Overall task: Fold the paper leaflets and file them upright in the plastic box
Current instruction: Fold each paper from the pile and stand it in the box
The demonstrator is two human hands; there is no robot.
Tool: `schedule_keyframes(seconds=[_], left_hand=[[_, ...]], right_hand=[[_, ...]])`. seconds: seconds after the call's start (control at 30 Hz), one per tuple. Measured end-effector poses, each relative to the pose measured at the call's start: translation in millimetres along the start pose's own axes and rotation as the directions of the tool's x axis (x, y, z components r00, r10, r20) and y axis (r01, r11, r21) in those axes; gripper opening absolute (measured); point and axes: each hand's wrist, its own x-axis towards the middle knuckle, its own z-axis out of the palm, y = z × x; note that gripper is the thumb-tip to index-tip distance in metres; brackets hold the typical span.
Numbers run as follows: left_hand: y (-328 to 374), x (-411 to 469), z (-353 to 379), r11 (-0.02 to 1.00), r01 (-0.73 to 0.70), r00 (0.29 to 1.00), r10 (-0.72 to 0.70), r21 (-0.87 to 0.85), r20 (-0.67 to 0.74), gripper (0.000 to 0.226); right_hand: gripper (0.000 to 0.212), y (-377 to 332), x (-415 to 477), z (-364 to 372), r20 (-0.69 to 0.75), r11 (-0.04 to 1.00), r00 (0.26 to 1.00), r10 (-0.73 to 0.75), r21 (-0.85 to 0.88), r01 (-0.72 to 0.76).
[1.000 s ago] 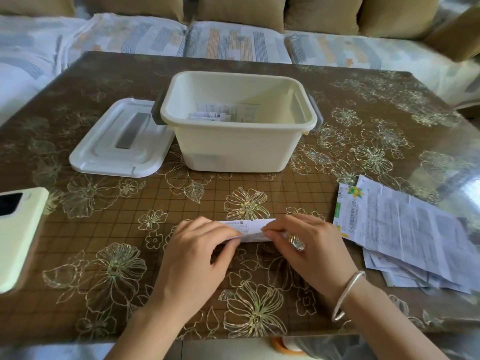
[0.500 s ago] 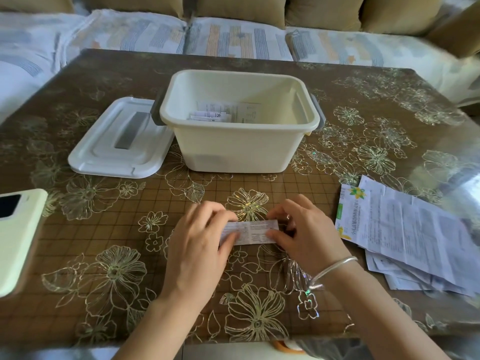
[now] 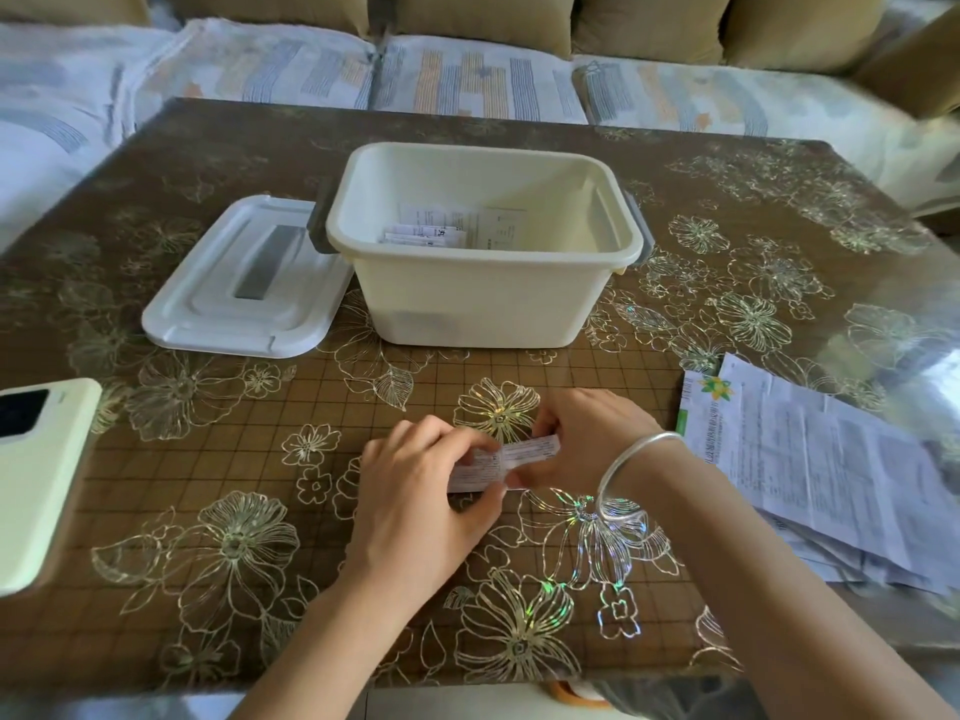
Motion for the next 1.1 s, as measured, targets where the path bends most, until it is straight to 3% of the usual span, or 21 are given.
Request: schedule_keyframes(seconds=[0.07,0.13,0.27,0.37,0.47,0.6,0.67,0.8,1.0,1.1], left_hand=[[0.7,0.0,0.2,1.000,0.012,1.000,-0.012,-0.007,-0.003,0.036],[0.7,0.3,0.7,1.000,0.018,1.000,-0.018,-0.012,-0.001,0.036],[0.6,1.3,-0.1,1.000,0.026,1.000,-0.026,-0.013,0.007,0.036],[-3.3,3.4,-1.4,1.000,0.008,0.999,-0.008,0.011,0.034,0.034],[-4.4,5.0,-10.9,1.000,0.007,0.994,-0.006,-0.005,0.110,0.037],[-11.6,8.3,-32.5,0.966,0.137,0.946,-0.061,-0.220,0.319,0.078],[-15.6,11.9,-40.2,0.963,0.130,0.952,-0.055,-0.236,0.302,0.061],[-13.3,16.1,-42.8,0.992,0.075,0.968,-0.048,-0.100,0.248,0.030],[5.7,21.7,-38.8,0.998,0.055,0.963,-0.064,0.044,0.262,0.036],[10.0,22.9,-35.6,0.991,0.051,0.962,-0.083,0.126,0.261,0.038]], right_hand=[[0.046,2.4,-2.7,2.3,-0.032,0.999,0.999,-0.006,0.049,0.008],[0.046,7.4,-9.3,5.2,-0.074,0.979,0.997,-0.015,0.202,0.030],[0.046,8.1,-33.8,15.4,-0.103,0.812,0.993,-0.054,0.574,0.104],[0.056,7.6,-43.5,35.2,-0.287,0.825,0.952,-0.106,0.509,0.245],[0.067,5.1,-45.5,48.2,-0.381,0.860,0.913,-0.147,0.407,0.308],[0.055,-3.8,-44.9,53.7,-0.442,0.928,0.874,-0.203,0.197,0.315],[0.052,-6.3,-44.4,54.5,-0.440,0.939,0.872,-0.215,0.151,0.308],[0.047,-8.1,-43.6,49.9,-0.390,0.943,0.894,-0.219,0.151,0.297],[0.018,-15.5,-20.5,25.6,-0.355,0.950,0.907,-0.227,0.124,0.286],[0.041,-23.7,-6.7,21.7,-0.244,0.964,0.944,-0.220,0.096,0.249]])
